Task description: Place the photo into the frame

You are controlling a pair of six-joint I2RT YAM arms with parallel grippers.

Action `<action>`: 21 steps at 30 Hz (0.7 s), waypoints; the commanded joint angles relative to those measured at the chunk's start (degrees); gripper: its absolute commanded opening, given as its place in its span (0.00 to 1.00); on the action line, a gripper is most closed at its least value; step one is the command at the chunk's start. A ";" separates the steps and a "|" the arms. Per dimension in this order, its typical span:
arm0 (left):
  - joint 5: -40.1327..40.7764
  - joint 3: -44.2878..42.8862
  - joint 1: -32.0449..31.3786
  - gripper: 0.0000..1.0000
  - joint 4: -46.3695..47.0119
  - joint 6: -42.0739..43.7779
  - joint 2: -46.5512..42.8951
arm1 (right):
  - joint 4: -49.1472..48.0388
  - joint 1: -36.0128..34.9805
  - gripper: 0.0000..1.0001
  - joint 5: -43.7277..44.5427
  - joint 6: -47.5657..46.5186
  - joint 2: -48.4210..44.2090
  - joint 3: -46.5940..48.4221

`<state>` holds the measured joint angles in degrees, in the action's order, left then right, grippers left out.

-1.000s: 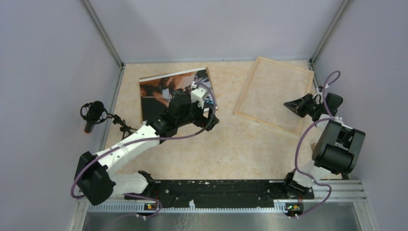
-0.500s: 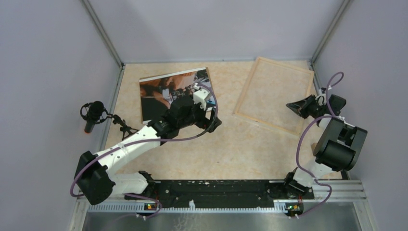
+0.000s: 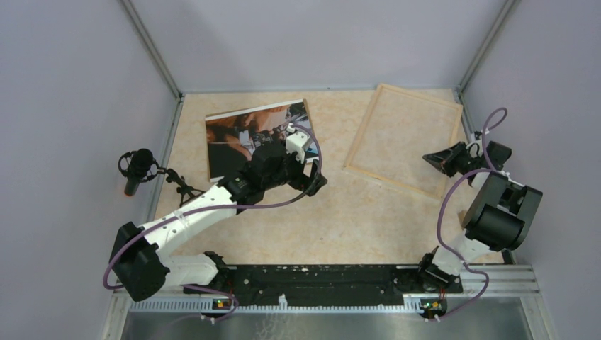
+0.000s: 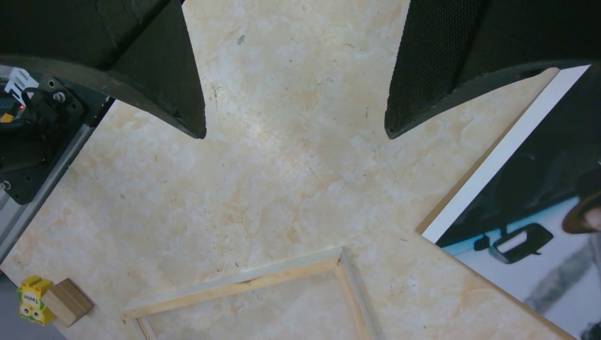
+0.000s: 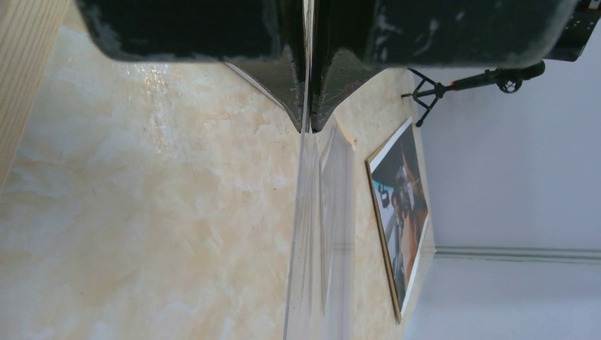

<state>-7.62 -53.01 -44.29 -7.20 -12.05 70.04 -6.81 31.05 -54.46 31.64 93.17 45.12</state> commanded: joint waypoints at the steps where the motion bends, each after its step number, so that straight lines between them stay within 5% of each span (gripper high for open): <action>1: 0.20 0.54 -0.27 0.98 2.92 0.41 -0.67 | -1.35 0.86 0.00 -1.49 -2.45 0.51 2.08; 21: -0.09 0.54 -0.78 0.98 3.06 0.36 -0.52 | -1.04 1.53 0.00 -1.27 -3.11 -0.02 1.06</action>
<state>-7.66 -53.01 -44.80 -6.85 -12.05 70.04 -5.96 31.57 -54.59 30.98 93.56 45.12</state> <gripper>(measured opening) 0.982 0.005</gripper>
